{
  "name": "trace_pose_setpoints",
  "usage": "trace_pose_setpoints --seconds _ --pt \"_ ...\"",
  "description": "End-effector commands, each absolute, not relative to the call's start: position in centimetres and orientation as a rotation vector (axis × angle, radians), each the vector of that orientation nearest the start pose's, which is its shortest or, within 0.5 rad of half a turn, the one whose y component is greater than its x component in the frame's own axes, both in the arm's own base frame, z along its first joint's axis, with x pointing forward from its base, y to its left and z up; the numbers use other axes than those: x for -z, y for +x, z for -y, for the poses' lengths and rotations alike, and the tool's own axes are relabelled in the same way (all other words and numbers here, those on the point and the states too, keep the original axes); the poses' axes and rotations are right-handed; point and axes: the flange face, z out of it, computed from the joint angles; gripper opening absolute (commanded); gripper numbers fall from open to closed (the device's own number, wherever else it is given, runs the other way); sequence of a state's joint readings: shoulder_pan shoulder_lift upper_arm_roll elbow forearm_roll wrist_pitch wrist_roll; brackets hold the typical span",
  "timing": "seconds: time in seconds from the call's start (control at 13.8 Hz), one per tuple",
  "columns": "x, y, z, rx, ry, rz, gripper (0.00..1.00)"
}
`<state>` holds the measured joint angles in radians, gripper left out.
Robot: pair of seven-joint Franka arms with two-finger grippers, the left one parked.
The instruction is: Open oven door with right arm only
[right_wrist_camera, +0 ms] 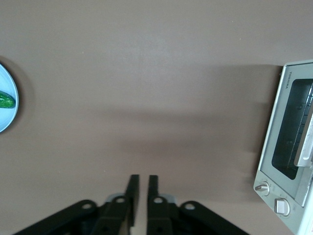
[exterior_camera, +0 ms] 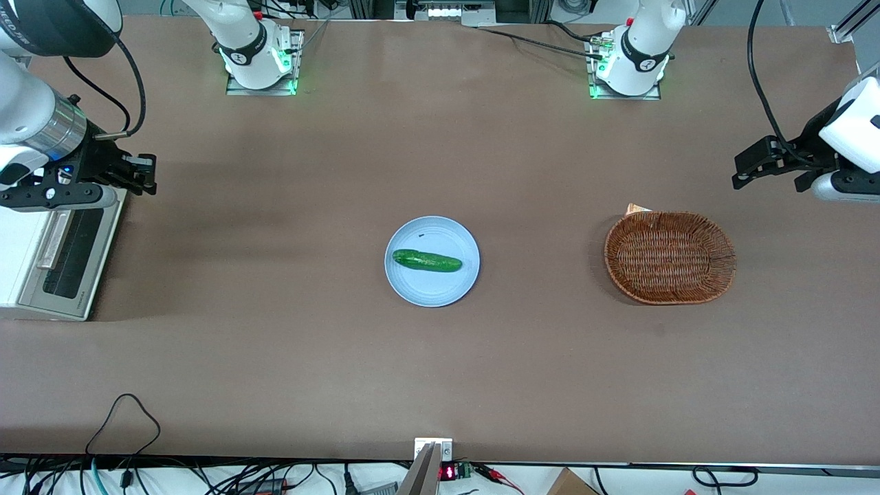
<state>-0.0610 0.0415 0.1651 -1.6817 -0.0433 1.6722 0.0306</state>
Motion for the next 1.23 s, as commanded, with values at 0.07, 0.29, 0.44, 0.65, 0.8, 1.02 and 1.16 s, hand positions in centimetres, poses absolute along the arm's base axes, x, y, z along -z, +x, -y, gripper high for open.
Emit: trace_pose_setpoints --seconds 0.07,0.29,0.44,0.65,0.8,1.02,1.16 --pt "-55.4 56.5 -5.5 -0.101 -3.167 0.103 0.01" --pt "-54.6 57.0 -5.2 -0.114 -3.179 0.102 0.00" --pt "-53.5 57.5 -4.1 -0.128 -3.219 0.096 0.00" --pt "-50.6 59.1 -2.3 -0.139 -3.353 0.143 0.00" --pt "-48.6 59.9 0.3 -0.182 -3.430 0.133 0.00" --pt "-45.8 60.8 4.3 -0.232 -3.543 0.119 0.00" --pt "-43.8 61.2 6.0 -0.230 -3.559 0.113 0.00"
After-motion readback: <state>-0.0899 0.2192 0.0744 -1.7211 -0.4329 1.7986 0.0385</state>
